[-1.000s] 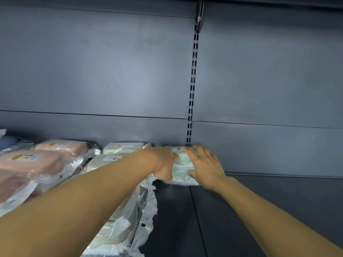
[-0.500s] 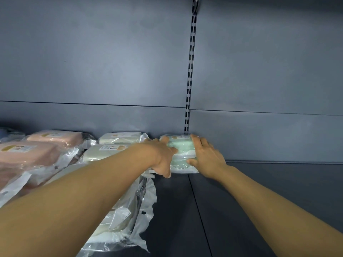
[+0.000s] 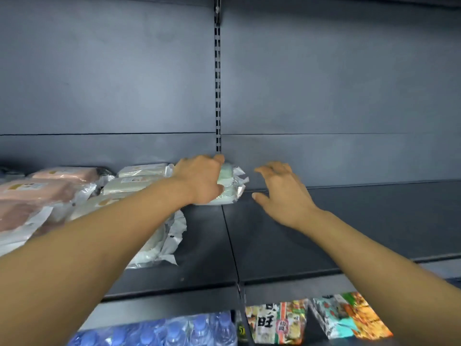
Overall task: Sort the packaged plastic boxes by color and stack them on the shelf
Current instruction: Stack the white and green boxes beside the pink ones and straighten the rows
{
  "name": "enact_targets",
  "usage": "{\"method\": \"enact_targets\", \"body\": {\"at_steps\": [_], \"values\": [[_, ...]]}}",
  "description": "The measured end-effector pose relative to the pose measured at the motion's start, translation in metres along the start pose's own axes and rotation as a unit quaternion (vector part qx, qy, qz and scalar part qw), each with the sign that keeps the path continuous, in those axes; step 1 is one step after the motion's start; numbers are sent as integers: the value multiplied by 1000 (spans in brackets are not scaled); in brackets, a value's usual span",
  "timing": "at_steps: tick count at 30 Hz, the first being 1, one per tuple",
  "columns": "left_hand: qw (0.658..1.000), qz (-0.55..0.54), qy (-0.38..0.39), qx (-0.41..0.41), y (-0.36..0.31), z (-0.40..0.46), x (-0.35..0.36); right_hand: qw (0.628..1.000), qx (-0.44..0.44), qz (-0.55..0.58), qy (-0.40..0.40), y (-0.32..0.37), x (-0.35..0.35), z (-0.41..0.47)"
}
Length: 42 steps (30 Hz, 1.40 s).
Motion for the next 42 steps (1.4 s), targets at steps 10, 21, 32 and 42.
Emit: {"method": "enact_targets", "body": {"at_steps": [10,21,32,42], "values": [[992,-112,-17,-50,-133,-152,12,997,-43,61,27,-28,-40,-170],[966,-157,190,-81,-257,-277,169,957,28,82,278,-109,72,-371],[906,-231,352,-44,-328,-404,352,866,196,86,451,-180,211,-572],[870,-256,420,-31,-363,-484,500,843,246,108,465,-209,355,-697]]}}
Point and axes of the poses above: each hand's wrist, its own z-axis towards the middle knuckle, its own x-axis out of the palm, y = z × x, the point moved 7 cm from there along z, towards the middle knuckle, and after that the axes turned 3 degrees about z, right-handed, at the moved point
